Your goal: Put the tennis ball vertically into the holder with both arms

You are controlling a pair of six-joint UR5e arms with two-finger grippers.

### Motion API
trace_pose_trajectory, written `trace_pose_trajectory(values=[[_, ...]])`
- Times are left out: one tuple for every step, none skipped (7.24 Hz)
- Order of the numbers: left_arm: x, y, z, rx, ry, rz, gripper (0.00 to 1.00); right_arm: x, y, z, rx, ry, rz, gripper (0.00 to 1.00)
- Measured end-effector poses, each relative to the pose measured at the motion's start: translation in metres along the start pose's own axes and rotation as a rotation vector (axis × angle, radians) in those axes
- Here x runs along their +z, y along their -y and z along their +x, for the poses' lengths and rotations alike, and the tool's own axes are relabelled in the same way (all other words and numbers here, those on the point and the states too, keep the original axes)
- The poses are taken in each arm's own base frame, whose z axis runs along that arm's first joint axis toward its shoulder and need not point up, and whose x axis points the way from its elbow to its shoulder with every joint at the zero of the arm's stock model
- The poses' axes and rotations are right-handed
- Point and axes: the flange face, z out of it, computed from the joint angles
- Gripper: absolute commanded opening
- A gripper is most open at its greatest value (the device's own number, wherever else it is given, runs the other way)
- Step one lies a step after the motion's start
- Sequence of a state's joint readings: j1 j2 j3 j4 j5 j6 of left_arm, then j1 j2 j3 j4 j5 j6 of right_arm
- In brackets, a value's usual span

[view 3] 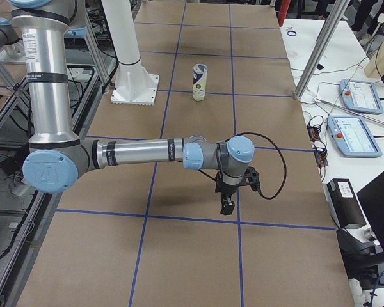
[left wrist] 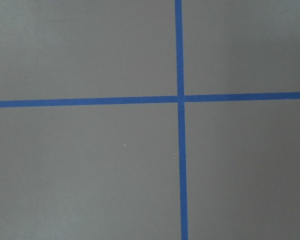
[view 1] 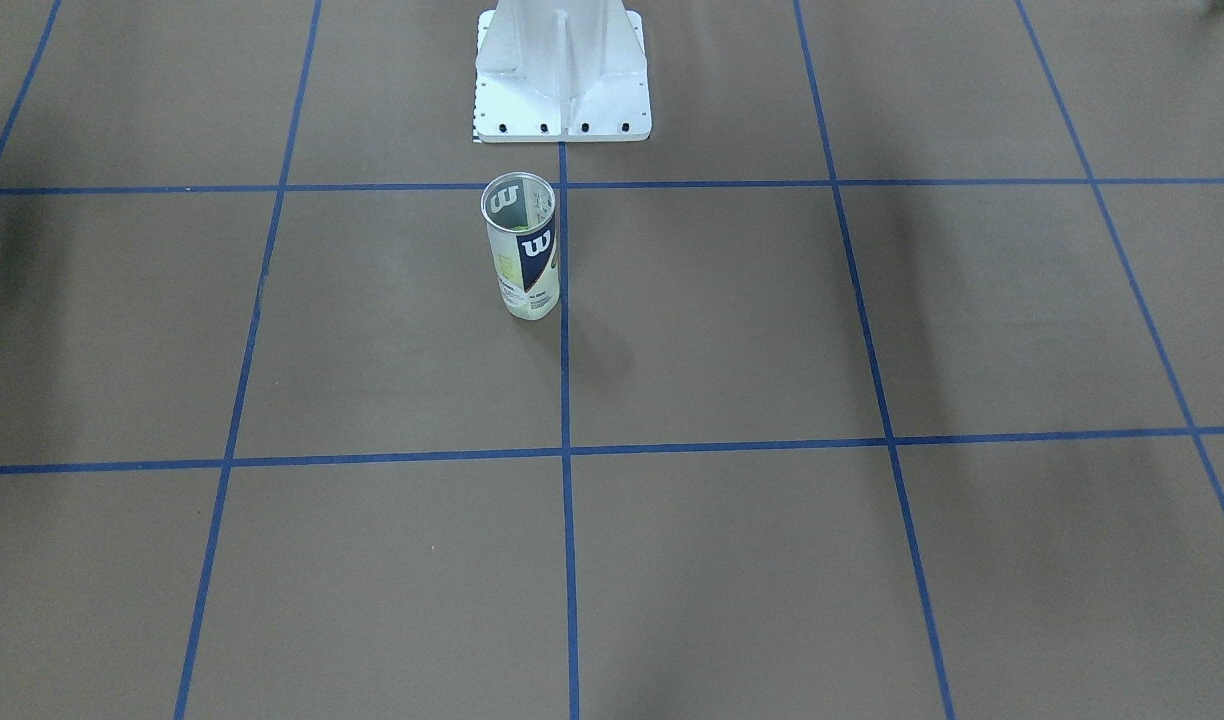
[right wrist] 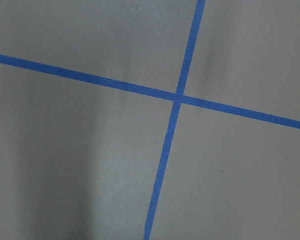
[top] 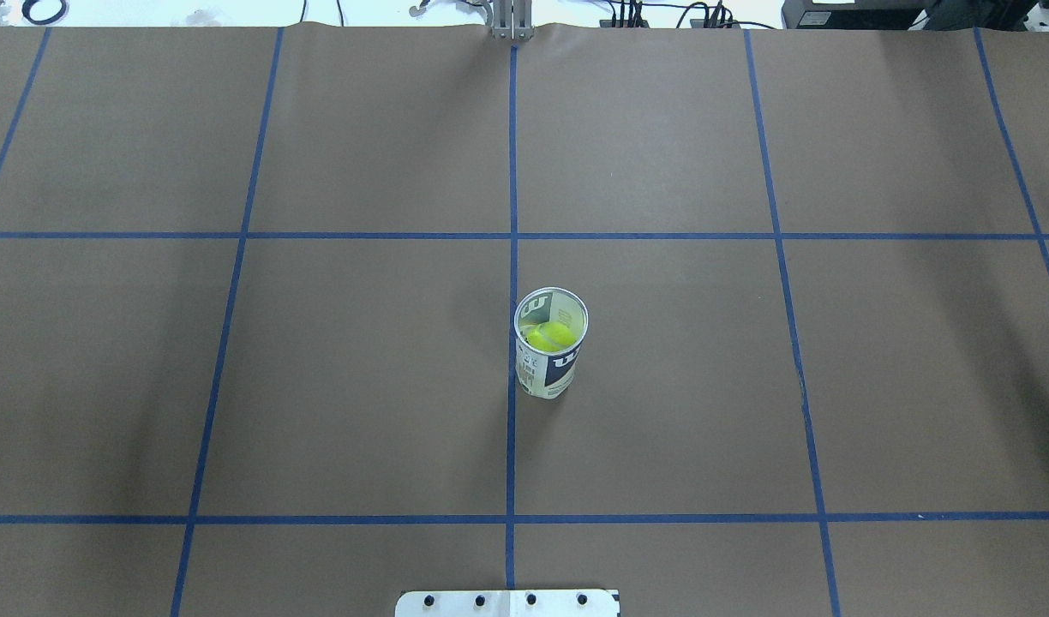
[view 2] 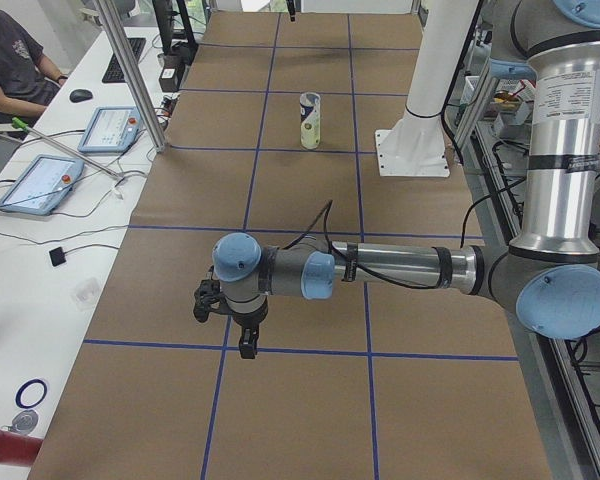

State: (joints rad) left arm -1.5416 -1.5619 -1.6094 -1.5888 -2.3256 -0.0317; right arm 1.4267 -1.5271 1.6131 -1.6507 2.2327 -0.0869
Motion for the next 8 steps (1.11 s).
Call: trace_pose_trajectory(values=[[0.0028, -0.0005, -0.0024, -0.005, -0.003, -0.005, 1.0, 0.0007, -0.0007, 0.0004, 0.001, 0.001, -0.001, 0.99], [0.0038, -0.0007, -0.0031, -0.007, -0.004, -0.007, 1.0, 0.0016, -0.0017, 0.001, 0.003, 0.001, -0.003, 0.99], [0.0042, -0.0006, -0.0034, -0.008, -0.005, -0.008, 1.0, 0.0025, -0.0026, 0.0016, 0.004, 0.001, -0.005, 0.99], [0.0045, -0.0008, -0.0036, -0.008, -0.006, -0.009, 1.0, 0.0032, -0.0028, 0.0022, 0.006, 0.001, -0.006, 0.99], [0.0047, -0.0009, -0.0038, -0.008, -0.006, -0.009, 1.0, 0.0038, -0.003, 0.0027, 0.008, 0.001, -0.007, 0.99], [0.0045, -0.0008, -0.0037, -0.007, -0.006, -0.009, 1.0, 0.0034, -0.0028, 0.0024, 0.007, 0.0, -0.007, 0.99], [0.0043, -0.0005, -0.0035, -0.007, -0.006, -0.008, 1.0, 0.0031, -0.0025, 0.0022, 0.007, 0.0, -0.006, 0.99], [0.0043, -0.0003, -0.0035, -0.007, -0.006, -0.008, 1.0, 0.0029, -0.0021, 0.0021, 0.007, 0.0, -0.006, 0.99]])
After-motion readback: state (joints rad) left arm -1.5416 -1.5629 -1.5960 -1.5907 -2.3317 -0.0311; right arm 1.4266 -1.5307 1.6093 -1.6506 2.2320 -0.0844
